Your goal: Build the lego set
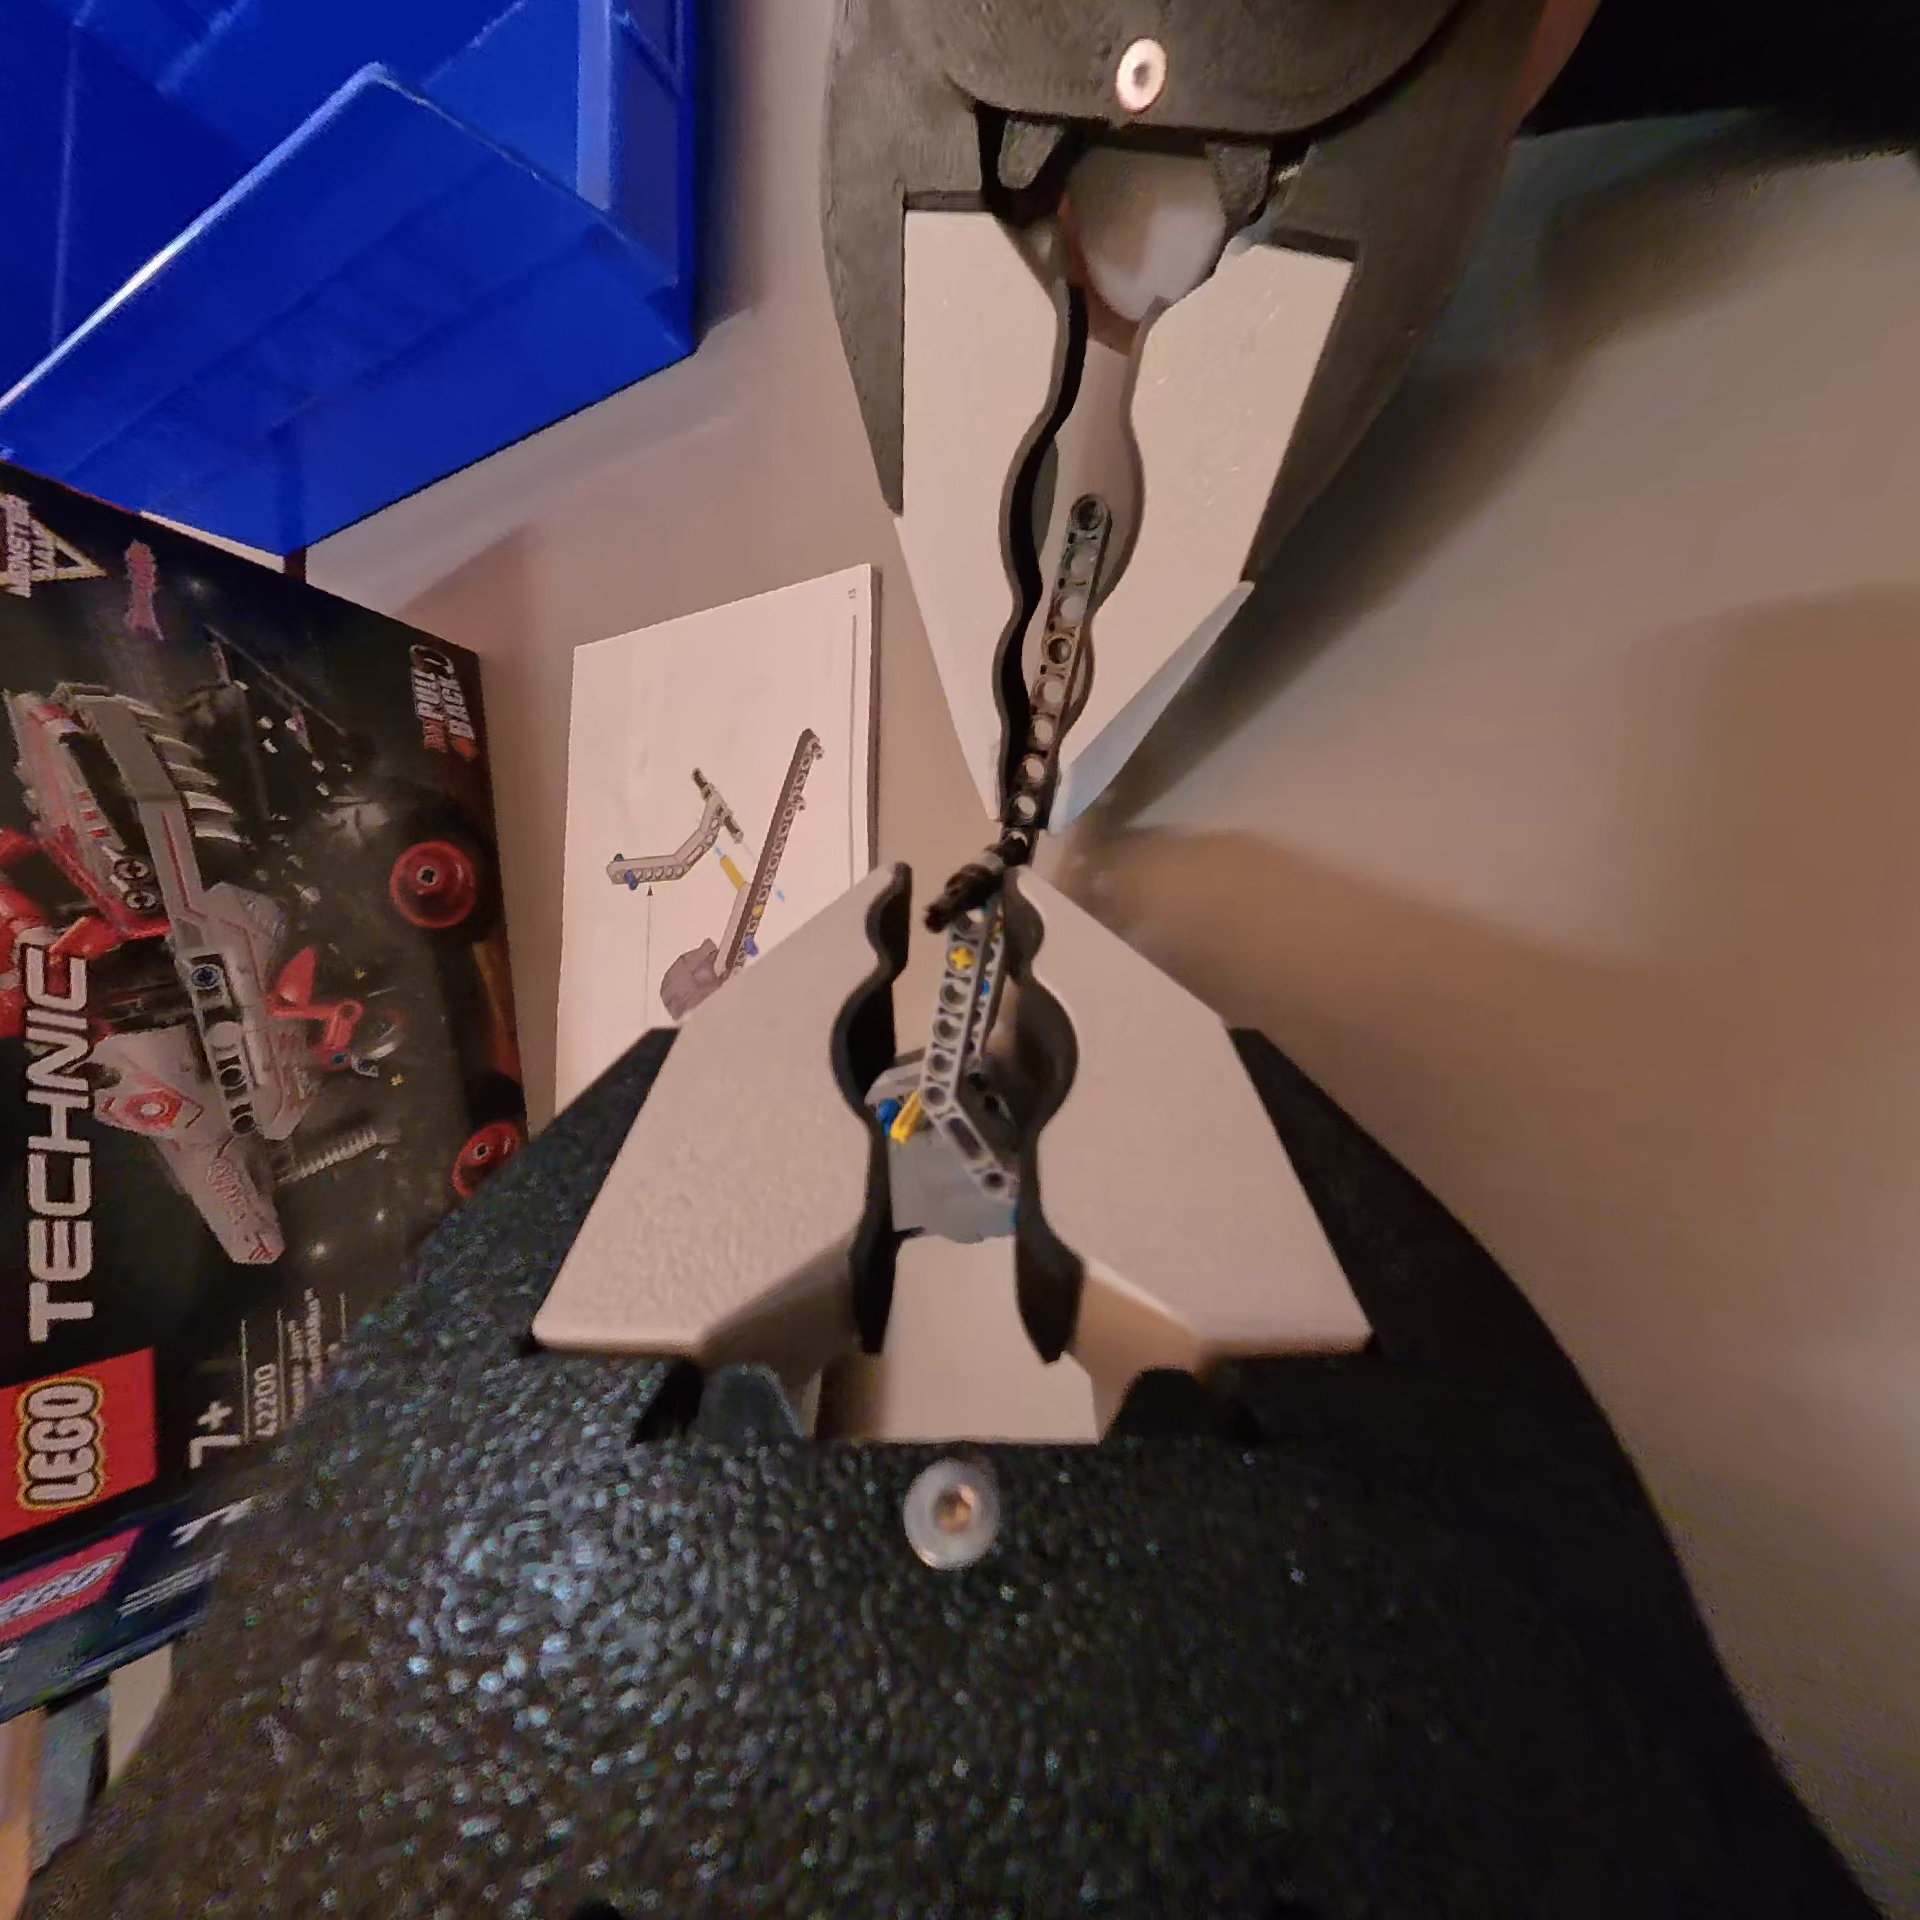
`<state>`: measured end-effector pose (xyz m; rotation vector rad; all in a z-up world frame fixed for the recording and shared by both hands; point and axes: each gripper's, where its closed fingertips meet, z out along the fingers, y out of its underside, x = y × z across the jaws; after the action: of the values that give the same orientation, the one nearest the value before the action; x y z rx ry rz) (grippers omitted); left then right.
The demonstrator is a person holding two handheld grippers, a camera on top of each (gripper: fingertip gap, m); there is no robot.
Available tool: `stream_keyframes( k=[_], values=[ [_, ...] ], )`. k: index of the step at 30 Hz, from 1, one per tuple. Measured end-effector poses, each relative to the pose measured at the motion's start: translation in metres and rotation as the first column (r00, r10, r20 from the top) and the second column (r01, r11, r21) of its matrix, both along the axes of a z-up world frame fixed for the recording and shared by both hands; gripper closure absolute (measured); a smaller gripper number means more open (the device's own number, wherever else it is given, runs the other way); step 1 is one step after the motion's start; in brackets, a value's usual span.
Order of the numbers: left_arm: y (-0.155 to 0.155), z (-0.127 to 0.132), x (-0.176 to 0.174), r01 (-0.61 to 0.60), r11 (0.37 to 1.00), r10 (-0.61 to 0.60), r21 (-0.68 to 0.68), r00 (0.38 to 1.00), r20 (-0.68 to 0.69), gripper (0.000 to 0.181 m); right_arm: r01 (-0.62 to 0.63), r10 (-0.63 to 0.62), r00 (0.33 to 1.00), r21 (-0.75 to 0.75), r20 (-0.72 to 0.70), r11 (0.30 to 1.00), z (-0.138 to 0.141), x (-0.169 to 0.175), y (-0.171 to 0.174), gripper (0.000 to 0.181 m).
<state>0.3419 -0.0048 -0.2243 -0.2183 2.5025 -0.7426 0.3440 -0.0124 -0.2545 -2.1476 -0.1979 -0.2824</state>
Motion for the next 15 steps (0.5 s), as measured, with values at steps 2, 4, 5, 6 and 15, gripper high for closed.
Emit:
stream_keyframes(
  k=[2, 4, 5, 6, 15],
  values=[
    [0.0, -0.0018, -0.0007, 0.013, 1.0, -0.013, 0.017, 1.0, -0.02, 0.171, -0.003, 0.003, 1.0, -0.002, 0.014, 1.0, 0.0001, 0.0001, 0.0004, 0.177],
    [-0.0004, -0.0025, -0.0012, 0.02, 1.0, -0.019, 0.015, 0.999, -0.048, 0.173, -0.001, 0.001, 1.0, -0.003, 0.013, 1.0, -0.0001, 0.0004, 0.0004, 0.177],
    [-0.0007, -0.0027, -0.0012, 0.017, 1.0, -0.017, 0.0, 0.997, -0.069, 0.175, 0.002, -0.002, 1.0, 0.0, 0.012, 1.0, -0.0001, 0.001, 0.0004, 0.177],
    [-0.0008, -0.0026, -0.0008, 0.005, 1.0, -0.007, -0.024, 0.996, -0.094, 0.175, 0.006, -0.006, 1.0, 0.004, 0.011, 1.0, 0.0003, 0.0018, 0.0002, 0.177],
    [0.0042, 0.003, 0.0048, -0.1, 0.962, 0.014, -0.255, 0.948, -0.317, 0.176, 0.031, -0.029, 0.999, 0.059, -0.034, 0.998, 0.0071, 0.0046, 0.0049, 0.177]
  ],
)
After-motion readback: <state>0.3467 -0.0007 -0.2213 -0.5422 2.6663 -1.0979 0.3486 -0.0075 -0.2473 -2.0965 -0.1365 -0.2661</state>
